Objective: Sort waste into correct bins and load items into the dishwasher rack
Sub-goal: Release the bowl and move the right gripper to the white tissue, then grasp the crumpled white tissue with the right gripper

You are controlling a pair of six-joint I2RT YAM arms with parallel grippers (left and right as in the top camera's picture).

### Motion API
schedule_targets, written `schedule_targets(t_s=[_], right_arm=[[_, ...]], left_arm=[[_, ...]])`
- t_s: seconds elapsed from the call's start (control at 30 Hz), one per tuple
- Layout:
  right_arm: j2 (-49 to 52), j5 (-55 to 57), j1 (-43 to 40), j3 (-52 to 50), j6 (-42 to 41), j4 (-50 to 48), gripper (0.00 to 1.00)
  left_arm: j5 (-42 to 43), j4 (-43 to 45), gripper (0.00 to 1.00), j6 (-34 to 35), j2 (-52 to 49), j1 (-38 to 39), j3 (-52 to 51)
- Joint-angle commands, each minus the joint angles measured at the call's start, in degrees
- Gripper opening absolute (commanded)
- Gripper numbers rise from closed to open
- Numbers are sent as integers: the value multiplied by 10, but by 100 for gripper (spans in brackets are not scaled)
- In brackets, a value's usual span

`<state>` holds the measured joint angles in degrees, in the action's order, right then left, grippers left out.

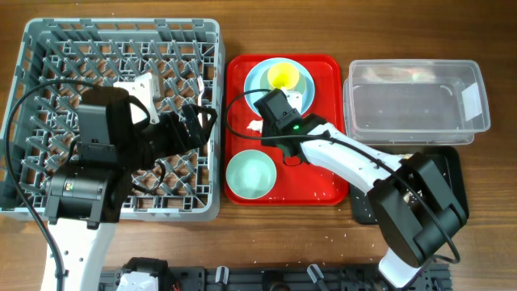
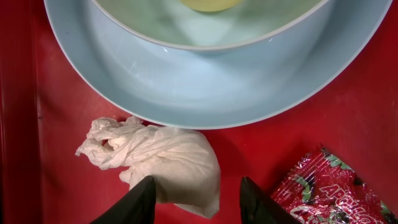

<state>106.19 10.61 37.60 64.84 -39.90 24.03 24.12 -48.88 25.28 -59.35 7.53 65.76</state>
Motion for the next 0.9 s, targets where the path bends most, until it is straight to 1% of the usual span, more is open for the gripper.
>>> schedule_targets(t_s=[0.0,0.07,0.13,0.17,0.27,0.33,0.4,0.5,0.57,0.77,0.87], right_arm=[[12,14,0,-6,-5,-2,43],[12,14,0,-6,-6,-2,45],[12,10,0,-6,-6,-2,52],[12,9,0,-6,-6,-1,53],[12,7,0,-6,-6,5,52],[12,-17,0,-6,-8,-6,52],[12,-21,0,-6,-8,-22,48],[12,-18,0,-9,-9,-24,45],[12,-16,0,-18,-26,-40,45],[14,-16,0,-41,-27,-56,44],[18,-16,0,-60,-28,-89,43]], left_arm=[[7,2,100,5,1,-3,5],[7,2,100,5,1,-3,5],[7,2,100,5,1,-3,5],[7,2,100,5,1,-3,5],[7,2,100,5,1,-3,5],[7,2,100,5,1,-3,5],[7,2,100,5,1,-3,5],[7,2,100,5,1,-3,5],[7,2,100,5,1,-3,5],[7,2,100,5,1,-3,5],[7,2,100,5,1,-3,5]])
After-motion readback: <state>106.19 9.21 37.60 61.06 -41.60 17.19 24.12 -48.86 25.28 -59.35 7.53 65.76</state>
